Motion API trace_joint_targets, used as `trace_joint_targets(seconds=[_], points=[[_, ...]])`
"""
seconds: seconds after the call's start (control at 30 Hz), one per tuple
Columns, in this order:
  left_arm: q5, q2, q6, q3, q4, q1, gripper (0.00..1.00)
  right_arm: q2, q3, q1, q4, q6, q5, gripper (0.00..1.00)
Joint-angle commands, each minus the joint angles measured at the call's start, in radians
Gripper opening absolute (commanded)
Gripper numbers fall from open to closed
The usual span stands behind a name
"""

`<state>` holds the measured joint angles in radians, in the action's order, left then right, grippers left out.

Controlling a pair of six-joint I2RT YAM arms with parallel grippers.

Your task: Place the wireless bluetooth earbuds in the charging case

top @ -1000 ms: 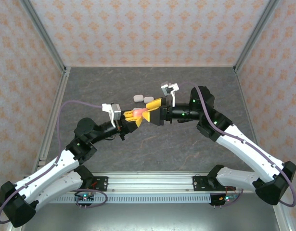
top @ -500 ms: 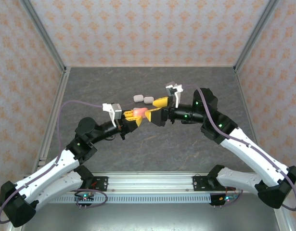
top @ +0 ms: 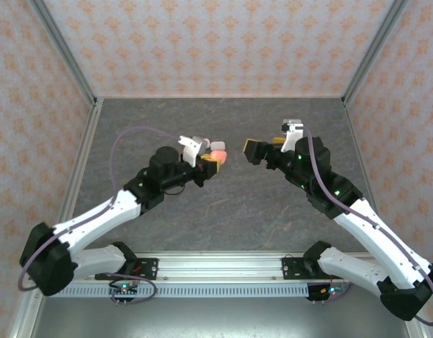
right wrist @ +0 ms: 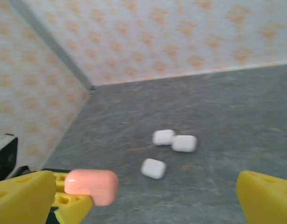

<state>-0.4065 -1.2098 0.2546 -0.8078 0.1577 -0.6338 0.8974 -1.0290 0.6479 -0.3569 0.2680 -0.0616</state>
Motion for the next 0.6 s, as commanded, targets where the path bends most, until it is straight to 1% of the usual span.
trace_joint_targets(seconds=[0.0, 0.13, 0.23, 0.3, 0.43, 0.57], points=[[0.031, -0.112, 0.059, -0.087, -0.09, 0.031, 0.0, -0.047, 0.036, -0.002, -0.085, 0.022, 0.144, 0.99], [0.027, -0.263, 0.124, -0.152, -0.113, 0.07, 0.0, -0.083, 0.065, -0.003, -0.099, 0.029, 0.176, 0.99], [-0.007, -0.365, 0.166, -0.199, -0.112, 0.096, 0.0, -0.092, 0.073, -0.003, -0.116, 0.029, 0.184, 0.99], [-0.013, -0.431, 0.181, -0.24, -0.142, 0.106, 0.0, -0.092, 0.076, -0.004, -0.129, 0.03, 0.187, 0.99], [0.0, -0.549, 0.176, -0.329, -0.216, 0.111, 0.0, -0.092, 0.085, -0.004, -0.136, 0.033, 0.187, 0.99], [-0.005, -0.624, 0.184, -0.37, -0.219, 0.112, 0.0, -0.091, 0.09, -0.003, -0.14, 0.031, 0.19, 0.99]])
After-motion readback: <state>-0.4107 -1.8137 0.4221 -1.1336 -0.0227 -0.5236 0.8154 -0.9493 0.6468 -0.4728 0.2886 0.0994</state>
